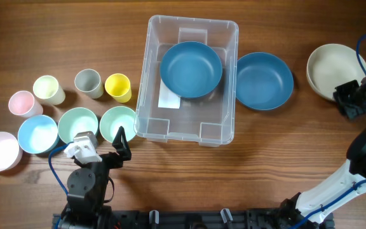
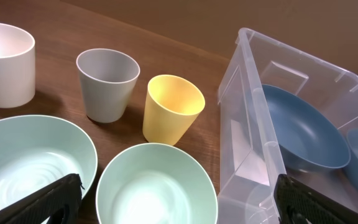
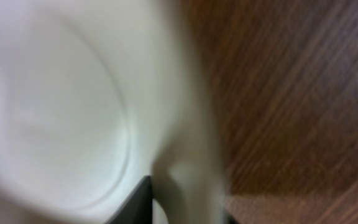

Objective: Pack container
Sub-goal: 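Move the right gripper to the cream bowl and grasp its rim, then carry the cream bowl with the right gripper onto the plate in the bin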

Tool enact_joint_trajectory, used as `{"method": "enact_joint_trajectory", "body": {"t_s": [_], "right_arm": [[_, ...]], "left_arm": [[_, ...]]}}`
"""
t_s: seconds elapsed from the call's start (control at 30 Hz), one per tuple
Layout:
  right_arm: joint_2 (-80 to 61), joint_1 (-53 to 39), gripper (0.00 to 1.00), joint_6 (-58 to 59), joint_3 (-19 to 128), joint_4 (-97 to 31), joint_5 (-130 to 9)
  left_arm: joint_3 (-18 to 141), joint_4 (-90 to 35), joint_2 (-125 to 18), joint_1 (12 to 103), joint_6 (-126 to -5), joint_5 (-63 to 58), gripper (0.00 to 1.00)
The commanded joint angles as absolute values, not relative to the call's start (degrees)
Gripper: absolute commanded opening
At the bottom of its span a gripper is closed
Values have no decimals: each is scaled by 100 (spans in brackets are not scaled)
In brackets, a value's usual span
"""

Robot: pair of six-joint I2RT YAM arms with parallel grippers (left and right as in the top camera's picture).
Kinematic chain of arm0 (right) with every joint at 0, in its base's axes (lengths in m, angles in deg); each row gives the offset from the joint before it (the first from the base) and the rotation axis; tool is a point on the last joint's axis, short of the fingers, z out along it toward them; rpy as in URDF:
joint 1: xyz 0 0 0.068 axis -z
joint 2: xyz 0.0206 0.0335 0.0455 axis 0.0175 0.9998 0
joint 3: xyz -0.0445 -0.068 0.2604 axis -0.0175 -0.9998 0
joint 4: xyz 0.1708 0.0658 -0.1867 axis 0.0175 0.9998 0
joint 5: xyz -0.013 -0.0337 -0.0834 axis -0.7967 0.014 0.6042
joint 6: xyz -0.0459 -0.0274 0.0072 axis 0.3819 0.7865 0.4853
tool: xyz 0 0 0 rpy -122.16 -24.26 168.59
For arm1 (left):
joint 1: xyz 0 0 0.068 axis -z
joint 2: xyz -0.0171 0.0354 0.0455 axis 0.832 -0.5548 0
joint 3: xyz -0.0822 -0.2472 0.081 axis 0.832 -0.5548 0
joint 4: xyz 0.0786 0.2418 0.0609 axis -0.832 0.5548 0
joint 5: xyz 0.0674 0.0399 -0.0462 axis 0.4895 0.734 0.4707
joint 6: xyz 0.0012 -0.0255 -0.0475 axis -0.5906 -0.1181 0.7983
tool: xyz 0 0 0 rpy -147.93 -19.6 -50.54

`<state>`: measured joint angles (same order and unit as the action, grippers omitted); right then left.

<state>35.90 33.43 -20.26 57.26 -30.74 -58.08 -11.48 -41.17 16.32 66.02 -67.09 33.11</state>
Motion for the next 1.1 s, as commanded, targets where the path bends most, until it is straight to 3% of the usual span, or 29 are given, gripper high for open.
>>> {"method": "enact_joint_trajectory", "body": {"t_s": [0.0,0.37,0.5,0.6,0.83,1.07], "right_arm": [[3483,3380,4,-2092,5709,-3011,-5874],[737,3249,4,-2028,5711,-2854,-5933],[-565,2379,4,-2026,5711,-2858,-6628],[-976,1166,4,-1952,5711,-2847,-6683],[-218,-1686,4,-1899,5709,-2836,-4930],[1644,-2169,4,-1703,5711,-4130,-4523]], "left_arm": [[-1169,-4137,1663,6571,-6696,3365,100],[-1169,-4137,1663,6571,-6696,3365,100],[-1169,-4135,1663,6571,-6696,3365,100],[-1169,-4135,1663,6571,-6696,3365,100],[-1169,-4135,1663,6571,-6696,3365,100],[-1169,-4137,1663,6571,-6696,3365,100]]}}
